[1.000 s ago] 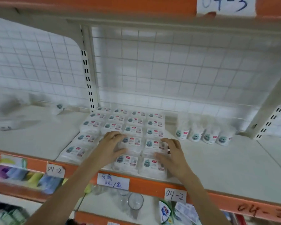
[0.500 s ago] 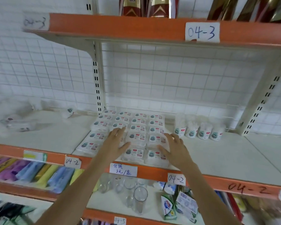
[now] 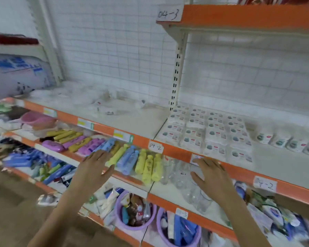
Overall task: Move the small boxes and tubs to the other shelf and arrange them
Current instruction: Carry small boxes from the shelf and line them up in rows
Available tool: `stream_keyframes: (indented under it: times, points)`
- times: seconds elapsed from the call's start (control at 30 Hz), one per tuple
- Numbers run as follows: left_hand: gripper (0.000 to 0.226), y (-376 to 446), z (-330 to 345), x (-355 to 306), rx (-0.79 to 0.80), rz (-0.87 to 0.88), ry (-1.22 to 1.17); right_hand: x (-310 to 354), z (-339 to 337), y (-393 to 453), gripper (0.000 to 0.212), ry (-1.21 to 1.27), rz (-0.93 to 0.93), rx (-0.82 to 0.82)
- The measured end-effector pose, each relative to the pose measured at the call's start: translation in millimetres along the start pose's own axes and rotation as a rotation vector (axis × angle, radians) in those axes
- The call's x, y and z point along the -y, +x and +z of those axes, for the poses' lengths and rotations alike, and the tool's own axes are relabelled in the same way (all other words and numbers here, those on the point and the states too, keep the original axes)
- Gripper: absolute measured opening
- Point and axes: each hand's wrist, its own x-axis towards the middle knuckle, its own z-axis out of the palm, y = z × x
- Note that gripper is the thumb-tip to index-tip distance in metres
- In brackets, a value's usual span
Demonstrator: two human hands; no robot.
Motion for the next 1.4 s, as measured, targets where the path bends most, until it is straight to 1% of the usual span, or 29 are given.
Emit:
stream_keyframes:
  times: [0.07,0.13,0.23,0.27,0.37,0.53,0.7,0.77,0.83,0.93,1.0,1.03,1.1,1.13,1.3,1.4]
  points:
    - [0.041,-28.9,-10.6,30.3,0.038,-0.107,0.015,36.0,8.5,11.2,0.034,0.035,-0.043,0.036]
    - [0.035,-55.2,-22.2,56.0,0.055,-0.206,0.044,72.5,15.5,23.6,0.038,0.096,-0.1,0.083]
    - [0.026,-89.8,-35.8,88.1,0.049,-0.308,0.083,121.7,32.4,43.1,0.039,0.165,-0.228,0.089]
    - [0.027,-100.0,-38.7,97.8,0.046,-0.342,0.087,138.7,39.7,50.7,0.039,0.197,-0.262,0.092]
    - [0.038,-121.0,-43.9,124.1,0.052,-0.421,0.107,183.1,58.7,73.8,0.043,0.276,-0.34,0.14]
    - [0.041,-123.3,-46.3,174.1,0.066,-0.514,0.192,247.0,88.6,125.0,0.043,0.365,-0.496,0.183]
    - [0.043,-95.4,-37.1,223.9,0.078,-0.57,0.242,299.2,115.4,181.7,0.047,0.395,-0.571,0.198]
    - [0.038,-77.0,-32.5,242.8,0.066,-0.583,0.233,314.3,125.4,204.0,0.044,0.402,-0.58,0.188]
    - [0.029,-55.8,-27.1,262.2,0.038,-0.597,0.238,325.4,133.8,228.7,0.041,0.441,-0.592,0.125]
    - [0.031,-22.7,-19.3,290.1,0.01,-0.595,0.237,336.7,131.8,263.7,0.037,0.461,-0.603,0.066]
    - [0.032,-4.1,-13.4,308.2,0.003,-0.561,0.235,340.9,129.6,284.3,0.036,0.467,-0.608,0.05]
    - [0.033,5.3,-11.0,316.4,0.006,-0.547,0.229,343.1,128.2,293.0,0.035,0.477,-0.602,0.072]
    - [0.034,25.2,-6.5,333.0,0.009,-0.529,0.226,346.1,130.2,314.4,0.043,0.497,-0.585,0.101]
    - [0.034,34.9,-3.5,342.5,0.009,-0.519,0.219,348.0,132.9,325.3,0.047,0.493,-0.578,0.092]
    - [0.041,89.7,12.7,401.3,-0.017,-0.422,0.11,358.1,136.1,385.1,0.04,0.448,-0.516,0.021]
    - [0.032,131.0,22.9,446.0,-0.029,-0.304,0.063,359.7,138.9,422.7,0.036,0.35,-0.434,-0.046]
